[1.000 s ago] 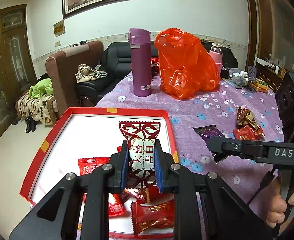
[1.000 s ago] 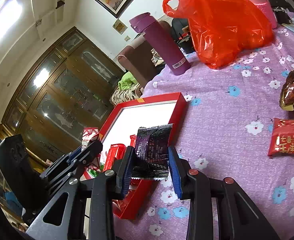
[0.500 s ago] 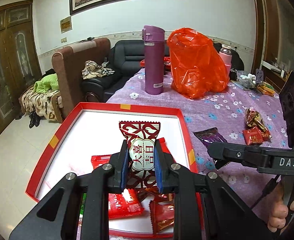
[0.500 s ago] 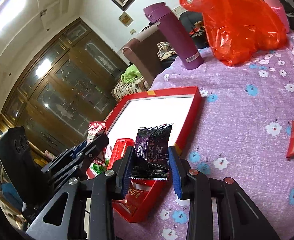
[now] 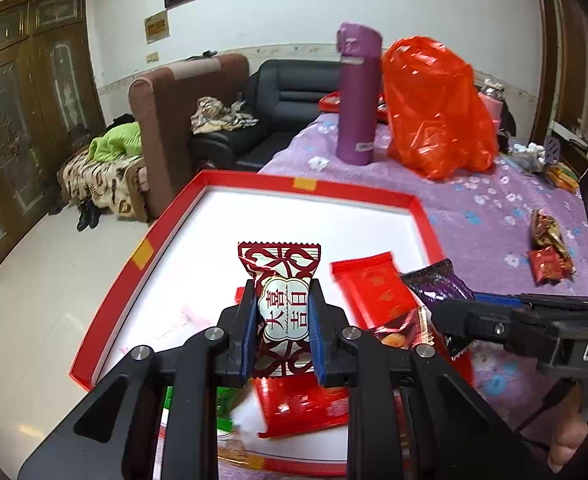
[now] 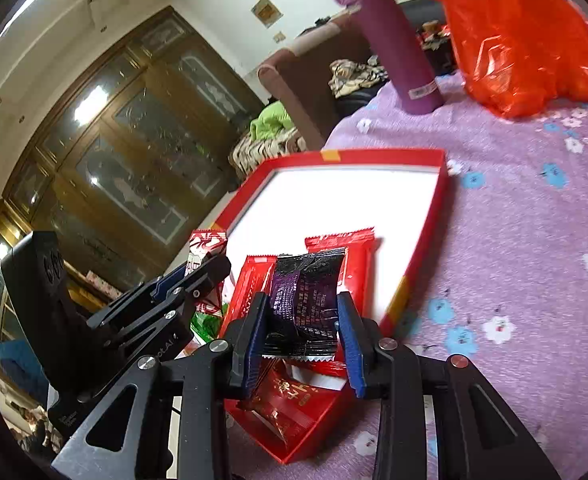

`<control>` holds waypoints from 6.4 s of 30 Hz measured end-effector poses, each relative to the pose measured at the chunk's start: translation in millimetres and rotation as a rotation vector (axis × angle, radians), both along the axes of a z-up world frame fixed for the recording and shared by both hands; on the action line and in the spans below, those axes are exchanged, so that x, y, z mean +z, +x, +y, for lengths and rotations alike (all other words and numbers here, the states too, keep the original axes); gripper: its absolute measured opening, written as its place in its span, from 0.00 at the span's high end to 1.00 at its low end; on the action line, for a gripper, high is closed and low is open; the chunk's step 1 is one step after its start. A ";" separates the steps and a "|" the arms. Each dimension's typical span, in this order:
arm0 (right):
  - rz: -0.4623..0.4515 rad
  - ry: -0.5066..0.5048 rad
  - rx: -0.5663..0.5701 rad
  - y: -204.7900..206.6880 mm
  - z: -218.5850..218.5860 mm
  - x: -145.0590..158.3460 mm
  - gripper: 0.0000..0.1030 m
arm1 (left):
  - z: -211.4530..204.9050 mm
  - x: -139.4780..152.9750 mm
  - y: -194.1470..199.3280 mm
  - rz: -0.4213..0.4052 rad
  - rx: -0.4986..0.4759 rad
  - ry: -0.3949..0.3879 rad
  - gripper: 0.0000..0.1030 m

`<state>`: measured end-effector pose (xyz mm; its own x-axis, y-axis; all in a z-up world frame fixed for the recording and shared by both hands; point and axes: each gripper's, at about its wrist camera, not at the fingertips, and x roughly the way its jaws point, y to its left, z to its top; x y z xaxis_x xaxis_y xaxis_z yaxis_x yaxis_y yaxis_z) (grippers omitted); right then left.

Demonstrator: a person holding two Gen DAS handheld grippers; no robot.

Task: Organize snacks
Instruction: 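Carry both packets over the white tray and lower them inside, then open both tools to release the packets and move back to the pile, then grasp the brown black-sesame packet with the right tool while the left tool grasps a red packet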

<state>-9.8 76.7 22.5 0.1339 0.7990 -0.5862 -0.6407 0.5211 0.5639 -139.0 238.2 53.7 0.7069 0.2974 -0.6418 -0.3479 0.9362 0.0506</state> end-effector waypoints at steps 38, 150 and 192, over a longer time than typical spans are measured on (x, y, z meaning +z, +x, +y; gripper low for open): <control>-0.146 -0.212 -0.612 165.4 -174.7 32.9 0.27 | -35.1 22.5 32.0 0.057 0.035 0.141 0.25; -0.081 -0.210 -0.472 -15.2 -290.7 -28.1 0.27 | -246.7 -45.2 5.1 0.260 -0.758 0.071 0.14; -0.085 -0.276 -0.363 -27.2 -247.9 -24.2 0.58 | -221.5 -36.1 10.1 0.220 -0.673 -0.039 0.59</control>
